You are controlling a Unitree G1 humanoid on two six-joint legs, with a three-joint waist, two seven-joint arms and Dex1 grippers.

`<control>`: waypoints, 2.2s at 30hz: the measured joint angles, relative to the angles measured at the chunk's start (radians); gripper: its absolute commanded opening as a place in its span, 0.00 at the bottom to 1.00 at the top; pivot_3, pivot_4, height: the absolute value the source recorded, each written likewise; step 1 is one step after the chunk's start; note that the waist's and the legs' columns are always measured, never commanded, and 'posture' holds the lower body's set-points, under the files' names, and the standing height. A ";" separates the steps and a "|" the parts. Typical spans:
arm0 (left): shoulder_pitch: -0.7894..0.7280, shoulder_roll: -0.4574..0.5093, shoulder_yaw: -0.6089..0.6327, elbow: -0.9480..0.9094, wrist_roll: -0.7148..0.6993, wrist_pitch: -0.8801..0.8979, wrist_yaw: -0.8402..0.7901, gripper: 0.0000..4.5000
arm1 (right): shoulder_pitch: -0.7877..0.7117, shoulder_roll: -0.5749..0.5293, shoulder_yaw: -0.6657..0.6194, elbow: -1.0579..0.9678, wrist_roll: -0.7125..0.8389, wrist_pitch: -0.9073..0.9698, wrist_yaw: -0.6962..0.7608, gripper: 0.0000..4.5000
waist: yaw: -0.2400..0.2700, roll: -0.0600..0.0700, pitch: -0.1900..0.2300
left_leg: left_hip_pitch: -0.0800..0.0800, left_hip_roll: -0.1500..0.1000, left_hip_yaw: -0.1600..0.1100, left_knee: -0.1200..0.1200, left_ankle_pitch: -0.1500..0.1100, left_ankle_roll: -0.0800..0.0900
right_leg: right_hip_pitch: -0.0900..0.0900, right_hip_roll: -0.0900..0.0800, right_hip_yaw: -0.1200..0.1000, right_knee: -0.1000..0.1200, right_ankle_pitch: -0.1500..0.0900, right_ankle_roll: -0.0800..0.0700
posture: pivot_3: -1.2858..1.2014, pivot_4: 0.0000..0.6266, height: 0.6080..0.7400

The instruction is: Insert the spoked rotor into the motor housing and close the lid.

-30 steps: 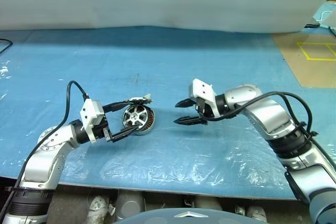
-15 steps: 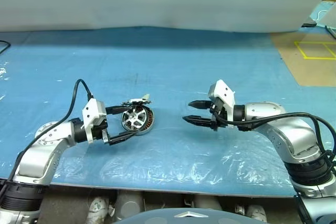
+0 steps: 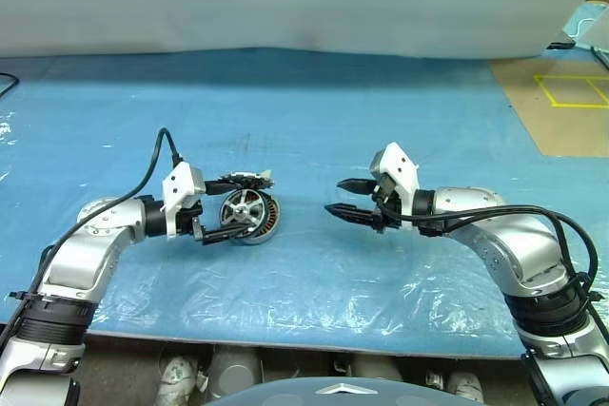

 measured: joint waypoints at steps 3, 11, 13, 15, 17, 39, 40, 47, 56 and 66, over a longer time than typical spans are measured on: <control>-0.012 0.000 -0.022 0.000 0.007 0.018 -0.006 1.00 | 0.010 0.008 0.001 0.000 -0.004 -0.007 -0.011 0.64 | 0.000 0.000 0.000 | 0.000 0.000 0.000 0.000 0.000 0.000 | 0.000 0.000 0.000 0.000 0.000 0.000 | 0.52 0.24 1.00; -0.036 0.014 -0.060 0.024 0.059 0.020 -0.031 0.86 | 0.028 0.024 0.001 0.003 -0.012 -0.008 -0.041 0.63 | 0.000 0.000 0.000 | 0.000 0.000 0.000 0.000 0.000 0.000 | 0.000 0.000 0.000 0.000 0.000 0.000 | 0.52 0.24 1.00; -0.046 0.014 -0.060 0.024 0.060 0.020 -0.038 0.72 | 0.033 0.028 0.002 0.003 -0.012 -0.008 -0.044 0.63 | 0.001 0.000 0.000 | 0.000 0.000 0.000 0.000 0.000 0.000 | 0.000 0.000 0.000 0.000 0.000 0.000 | 0.52 0.24 1.00; -0.051 0.012 -0.061 0.024 0.060 0.011 -0.042 0.61 | 0.035 0.030 0.004 0.003 -0.013 -0.009 -0.047 0.63 | 0.001 0.000 0.000 | 0.000 0.000 0.000 0.000 0.000 0.000 | 0.000 0.000 0.000 0.000 0.000 0.000 | 0.52 0.24 1.00; -0.054 0.013 -0.062 0.040 0.071 0.008 -0.040 0.47 | 0.037 0.032 0.005 0.003 -0.015 -0.013 -0.052 0.63 | 0.000 0.000 0.000 | 0.001 0.000 0.000 0.000 0.000 0.000 | 0.000 0.000 0.000 0.000 0.000 0.000 | 0.52 0.24 1.00; 0.080 0.038 0.061 -0.043 -0.126 0.057 -0.121 0.16 | -0.022 0.102 0.020 0.067 0.052 -0.008 -0.001 0.12 | -0.004 0.001 0.000 | -0.001 0.000 0.000 0.000 0.000 0.000 | -0.002 0.000 0.000 0.000 0.000 0.000 | 0.52 0.24 1.00; 0.083 0.038 0.078 -0.036 -0.131 0.057 -0.115 0.16 | -0.047 0.118 0.042 0.103 0.051 -0.012 0.010 0.06 | -0.003 0.001 0.000 | -0.001 0.000 0.000 0.000 0.000 0.000 | -0.001 0.000 0.000 0.000 0.000 0.000 | 0.52 0.24 1.00; 0.148 0.037 0.182 0.000 -0.133 0.049 -0.044 0.16 | -0.228 0.338 0.156 0.418 0.034 -0.050 0.069 0.06 | -0.013 0.001 0.000 | -0.002 0.000 0.000 -0.001 0.000 0.000 | -0.003 0.000 0.000 0.000 0.000 -0.001 | 0.52 0.24 1.00; 0.255 0.011 0.206 -0.089 -0.132 0.044 0.031 0.16 | -0.306 0.483 0.245 0.665 -0.088 -0.169 0.094 0.06 | -0.003 0.000 0.000 | -0.008 0.001 -0.001 0.001 0.000 0.000 | -0.006 -0.001 -0.005 0.000 0.000 -0.001 | 0.52 0.24 1.00; 0.275 0.000 0.206 -0.119 -0.131 0.041 0.067 0.16 | -0.385 0.582 0.212 0.862 -0.158 -0.237 0.039 0.06 | -0.006 0.000 0.000 | -0.007 0.001 -0.001 0.001 0.000 0.000 | -0.005 0.000 -0.004 0.000 0.000 -0.001 | 0.52 0.24 1.00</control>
